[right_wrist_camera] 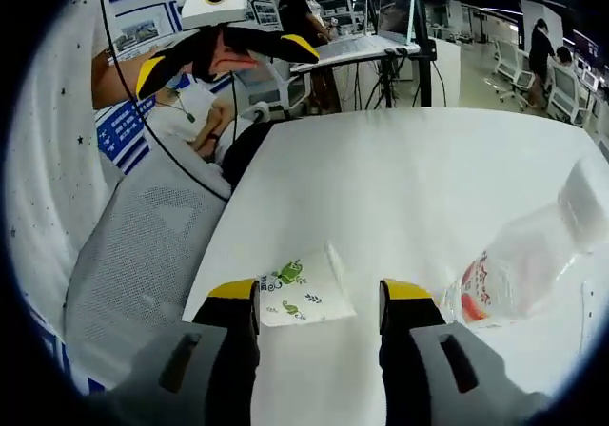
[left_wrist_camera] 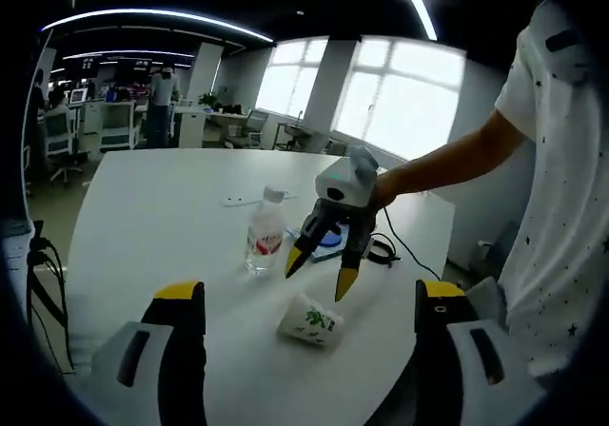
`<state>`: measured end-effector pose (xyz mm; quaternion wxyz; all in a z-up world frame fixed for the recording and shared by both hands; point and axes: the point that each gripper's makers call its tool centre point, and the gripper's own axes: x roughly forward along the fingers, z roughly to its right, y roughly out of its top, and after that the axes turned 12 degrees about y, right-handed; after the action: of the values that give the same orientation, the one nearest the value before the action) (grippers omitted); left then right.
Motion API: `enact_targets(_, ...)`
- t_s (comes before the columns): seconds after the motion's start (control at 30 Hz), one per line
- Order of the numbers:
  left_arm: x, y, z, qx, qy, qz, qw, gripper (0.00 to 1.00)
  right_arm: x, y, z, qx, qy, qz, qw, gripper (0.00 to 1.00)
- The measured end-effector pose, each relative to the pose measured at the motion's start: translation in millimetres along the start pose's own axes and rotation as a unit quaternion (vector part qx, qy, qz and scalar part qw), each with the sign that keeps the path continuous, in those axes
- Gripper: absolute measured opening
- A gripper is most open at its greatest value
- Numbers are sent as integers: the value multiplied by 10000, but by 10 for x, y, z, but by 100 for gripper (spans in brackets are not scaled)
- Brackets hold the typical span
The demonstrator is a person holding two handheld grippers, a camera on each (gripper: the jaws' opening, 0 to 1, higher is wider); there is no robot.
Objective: Arrange the tabletop items into an orderly group along one side of the table until the central work area is clear of visible clutter.
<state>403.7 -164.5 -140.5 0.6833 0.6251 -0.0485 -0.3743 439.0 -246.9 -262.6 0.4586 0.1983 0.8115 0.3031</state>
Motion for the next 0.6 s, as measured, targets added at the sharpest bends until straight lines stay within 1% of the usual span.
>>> enact_targets(0.07,-5,-14,8,0,-1,-6,10000,93,37,-5,9,19,49,-12,10000,45)
enact_targets(0.23,-7,-53,23,-60,-6,-2,10000,93,95,-25,22,43,136,-45,9999,44)
enact_targets(0.47,13,-77,49,-104,-21,5,9999,92,169,-34,41,87,225,-34,9997,39)
enact_targets(0.6,18,-70,61,-150,-39,38,9999,92,197,-61,35,135,292,-80,9994,36)
